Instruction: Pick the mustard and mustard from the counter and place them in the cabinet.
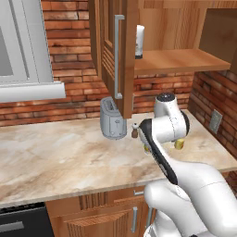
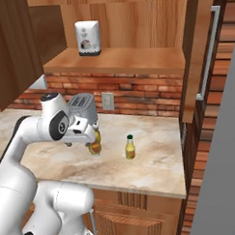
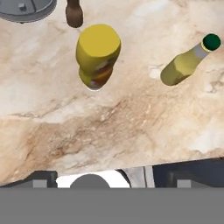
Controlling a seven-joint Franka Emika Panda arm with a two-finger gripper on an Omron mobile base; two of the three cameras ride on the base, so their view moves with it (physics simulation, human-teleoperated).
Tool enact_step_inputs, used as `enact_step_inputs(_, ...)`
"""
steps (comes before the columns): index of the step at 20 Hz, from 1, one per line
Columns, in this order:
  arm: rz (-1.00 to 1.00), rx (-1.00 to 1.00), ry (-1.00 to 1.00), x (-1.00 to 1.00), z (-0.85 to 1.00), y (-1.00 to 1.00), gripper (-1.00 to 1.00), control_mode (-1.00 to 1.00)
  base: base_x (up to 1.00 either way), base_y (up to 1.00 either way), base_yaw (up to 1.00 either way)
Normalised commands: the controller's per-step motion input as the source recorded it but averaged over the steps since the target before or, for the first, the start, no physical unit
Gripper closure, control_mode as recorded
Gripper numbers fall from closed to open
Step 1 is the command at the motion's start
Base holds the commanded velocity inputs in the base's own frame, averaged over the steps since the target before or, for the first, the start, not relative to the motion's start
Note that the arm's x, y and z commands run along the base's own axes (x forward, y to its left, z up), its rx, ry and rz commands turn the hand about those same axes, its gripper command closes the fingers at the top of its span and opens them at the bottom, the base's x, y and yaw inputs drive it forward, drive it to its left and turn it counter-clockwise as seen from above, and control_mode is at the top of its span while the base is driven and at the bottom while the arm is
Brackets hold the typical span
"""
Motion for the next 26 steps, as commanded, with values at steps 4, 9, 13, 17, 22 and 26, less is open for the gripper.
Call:
enact_step_inputs(4, -0.10, -0.09, 0.00, -0.06, -0.38, 0.17, -1.00, -1.00, 0.00, 0.00, 0.00)
enact_step_inputs(9, -0.07, -0.12, -0.02, 0.01, -0.32, 0.25, -1.00, -1.00, 0.00, 0.00, 0.00)
enact_step_inputs(13, -0.06, -0.16, -0.06, 0.14, -0.26, 0.22, -1.00, -1.00, 0.00, 0.00, 0.00)
enact_step_inputs(17, -0.06, -0.20, -0.11, 0.18, -0.26, 0.13, -1.00, -1.00, 0.00, 0.00, 0.00)
enact_step_inputs(22, -0.06, -0.16, -0.07, 0.37, -0.23, 0.04, -1.00, -1.00, 0.00, 0.00, 0.00)
enact_step_inputs(26, -0.08, -0.10, -0.06, 0.46, -0.11, 0.00, -1.00, -1.00, 0.00, 0.00, 0.00)
